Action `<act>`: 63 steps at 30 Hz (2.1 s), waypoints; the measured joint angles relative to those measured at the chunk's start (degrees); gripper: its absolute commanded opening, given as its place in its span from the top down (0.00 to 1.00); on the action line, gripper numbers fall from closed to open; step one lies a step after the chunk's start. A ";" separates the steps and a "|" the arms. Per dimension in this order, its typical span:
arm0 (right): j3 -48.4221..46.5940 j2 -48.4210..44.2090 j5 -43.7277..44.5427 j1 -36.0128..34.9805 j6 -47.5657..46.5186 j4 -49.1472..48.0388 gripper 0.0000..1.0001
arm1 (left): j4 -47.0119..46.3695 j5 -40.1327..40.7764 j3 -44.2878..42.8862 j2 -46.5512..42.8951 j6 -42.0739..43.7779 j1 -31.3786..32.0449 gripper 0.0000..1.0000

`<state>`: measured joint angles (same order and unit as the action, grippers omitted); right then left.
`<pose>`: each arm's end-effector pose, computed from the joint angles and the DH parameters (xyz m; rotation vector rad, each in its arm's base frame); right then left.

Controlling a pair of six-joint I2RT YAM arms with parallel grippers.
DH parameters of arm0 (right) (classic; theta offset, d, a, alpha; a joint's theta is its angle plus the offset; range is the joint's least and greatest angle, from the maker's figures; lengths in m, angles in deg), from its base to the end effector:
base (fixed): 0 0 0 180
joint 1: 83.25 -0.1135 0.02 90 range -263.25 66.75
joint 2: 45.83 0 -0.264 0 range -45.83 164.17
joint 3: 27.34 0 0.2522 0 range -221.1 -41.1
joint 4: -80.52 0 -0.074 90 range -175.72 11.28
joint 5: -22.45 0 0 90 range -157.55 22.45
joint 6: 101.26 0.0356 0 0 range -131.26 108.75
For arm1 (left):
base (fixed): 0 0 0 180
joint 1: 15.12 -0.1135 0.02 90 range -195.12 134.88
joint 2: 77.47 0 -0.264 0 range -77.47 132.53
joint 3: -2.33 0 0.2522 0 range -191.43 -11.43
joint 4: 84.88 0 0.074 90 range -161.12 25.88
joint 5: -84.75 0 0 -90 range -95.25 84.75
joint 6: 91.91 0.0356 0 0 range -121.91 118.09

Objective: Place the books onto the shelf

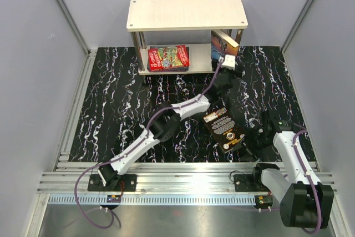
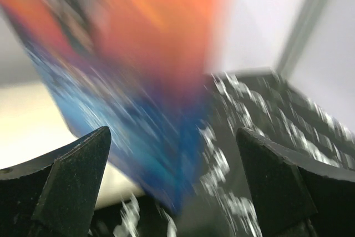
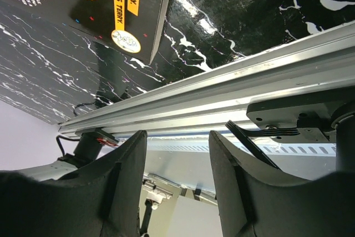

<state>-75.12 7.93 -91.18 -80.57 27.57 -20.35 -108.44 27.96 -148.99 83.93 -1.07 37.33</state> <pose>0.1244 0.0085 0.1939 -1.0473 -2.8398 -0.6420 0.3930 -0.4792 0.1778 0.1430 1.3767 -0.3670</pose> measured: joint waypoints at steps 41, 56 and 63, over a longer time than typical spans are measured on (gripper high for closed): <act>0.35 5.11 -0.04 0.00 0.44 -4.74 0.44 | -4.48 -9.97 0.02 2.62 -2.36 -3.30 0.31; 0.33 7.10 -0.07 0.00 -1.27 -5.49 0.43 | -8.96 -3.34 26.91 -10.58 -3.10 -0.15 0.01; -0.20 8.83 -1.09 -0.02 -1.75 -6.71 0.41 | -12.04 -0.76 42.95 -25.77 -3.78 0.11 0.01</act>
<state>-75.32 16.76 -92.28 -80.59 25.83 -27.06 -120.48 27.20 -106.04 58.16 -4.85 37.44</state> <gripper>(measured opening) 0.580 0.987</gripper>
